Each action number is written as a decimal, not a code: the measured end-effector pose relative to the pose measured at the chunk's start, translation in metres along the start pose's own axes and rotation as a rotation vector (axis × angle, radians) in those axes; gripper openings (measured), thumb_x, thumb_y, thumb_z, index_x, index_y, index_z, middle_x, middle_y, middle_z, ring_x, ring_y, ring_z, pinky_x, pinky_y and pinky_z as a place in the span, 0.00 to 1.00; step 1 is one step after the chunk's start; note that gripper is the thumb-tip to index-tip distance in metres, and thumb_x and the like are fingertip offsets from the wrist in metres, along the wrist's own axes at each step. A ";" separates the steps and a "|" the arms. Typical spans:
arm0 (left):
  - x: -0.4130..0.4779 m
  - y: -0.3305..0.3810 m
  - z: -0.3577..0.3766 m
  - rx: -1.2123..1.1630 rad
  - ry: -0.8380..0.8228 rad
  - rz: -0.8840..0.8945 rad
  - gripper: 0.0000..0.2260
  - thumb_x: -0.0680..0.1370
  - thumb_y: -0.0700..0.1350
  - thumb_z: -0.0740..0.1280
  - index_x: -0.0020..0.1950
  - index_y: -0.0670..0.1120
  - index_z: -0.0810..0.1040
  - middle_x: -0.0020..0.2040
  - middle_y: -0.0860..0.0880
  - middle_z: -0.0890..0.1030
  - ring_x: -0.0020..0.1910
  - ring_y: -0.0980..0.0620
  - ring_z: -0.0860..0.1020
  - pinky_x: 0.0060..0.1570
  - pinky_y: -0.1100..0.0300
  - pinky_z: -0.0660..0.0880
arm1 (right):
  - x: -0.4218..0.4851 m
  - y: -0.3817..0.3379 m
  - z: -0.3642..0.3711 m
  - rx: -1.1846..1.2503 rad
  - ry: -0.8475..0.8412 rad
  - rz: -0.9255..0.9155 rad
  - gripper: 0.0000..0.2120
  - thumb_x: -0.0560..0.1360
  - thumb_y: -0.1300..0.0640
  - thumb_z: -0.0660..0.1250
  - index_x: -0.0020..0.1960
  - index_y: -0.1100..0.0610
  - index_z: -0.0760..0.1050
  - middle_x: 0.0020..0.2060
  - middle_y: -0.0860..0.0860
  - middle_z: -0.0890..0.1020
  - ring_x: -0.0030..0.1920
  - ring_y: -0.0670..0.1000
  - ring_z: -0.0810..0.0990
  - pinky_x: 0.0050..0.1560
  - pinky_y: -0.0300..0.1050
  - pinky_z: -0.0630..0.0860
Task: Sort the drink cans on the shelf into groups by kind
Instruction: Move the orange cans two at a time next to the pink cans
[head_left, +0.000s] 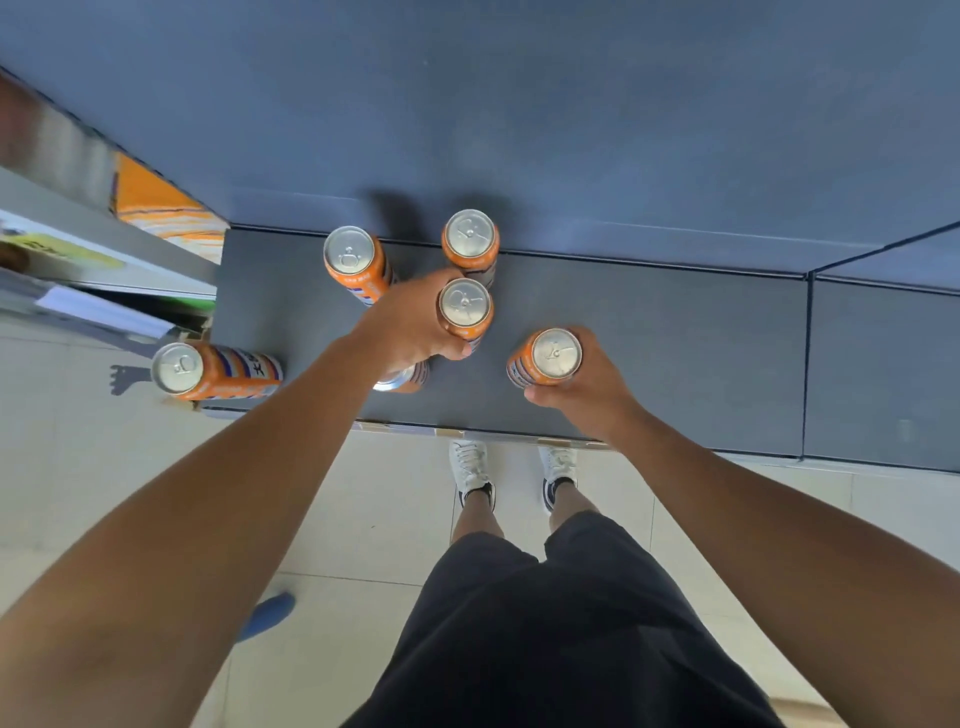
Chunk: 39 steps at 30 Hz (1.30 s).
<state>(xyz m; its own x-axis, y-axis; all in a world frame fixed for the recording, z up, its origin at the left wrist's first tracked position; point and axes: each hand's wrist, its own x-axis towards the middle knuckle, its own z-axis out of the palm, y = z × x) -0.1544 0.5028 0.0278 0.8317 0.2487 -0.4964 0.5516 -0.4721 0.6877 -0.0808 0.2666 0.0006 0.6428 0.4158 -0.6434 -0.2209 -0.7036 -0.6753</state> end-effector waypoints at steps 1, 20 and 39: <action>-0.001 0.003 -0.001 -0.051 0.009 0.009 0.30 0.60 0.45 0.81 0.59 0.57 0.75 0.53 0.57 0.82 0.54 0.53 0.80 0.59 0.51 0.76 | 0.001 -0.002 -0.002 0.060 0.024 0.017 0.33 0.60 0.59 0.83 0.58 0.47 0.69 0.49 0.43 0.81 0.51 0.46 0.81 0.57 0.46 0.77; -0.062 0.098 -0.007 -1.112 0.008 -0.100 0.26 0.70 0.59 0.73 0.64 0.50 0.78 0.56 0.48 0.84 0.58 0.47 0.82 0.56 0.49 0.78 | -0.060 -0.061 -0.060 1.017 -0.125 0.263 0.28 0.76 0.36 0.58 0.59 0.58 0.77 0.54 0.63 0.82 0.50 0.62 0.81 0.56 0.59 0.77; -0.095 0.118 0.006 -1.028 -0.177 -0.086 0.16 0.76 0.42 0.72 0.63 0.51 0.76 0.49 0.47 0.86 0.43 0.49 0.85 0.39 0.54 0.82 | -0.111 -0.056 -0.052 0.993 -0.088 0.218 0.23 0.79 0.46 0.60 0.66 0.61 0.74 0.51 0.61 0.84 0.46 0.58 0.84 0.50 0.54 0.81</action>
<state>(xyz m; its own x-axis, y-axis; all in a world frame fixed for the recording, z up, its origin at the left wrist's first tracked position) -0.1689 0.4184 0.1533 0.8116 0.0805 -0.5787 0.4657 0.5089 0.7240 -0.1020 0.2295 0.1285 0.4686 0.4046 -0.7853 -0.8609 0.0098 -0.5087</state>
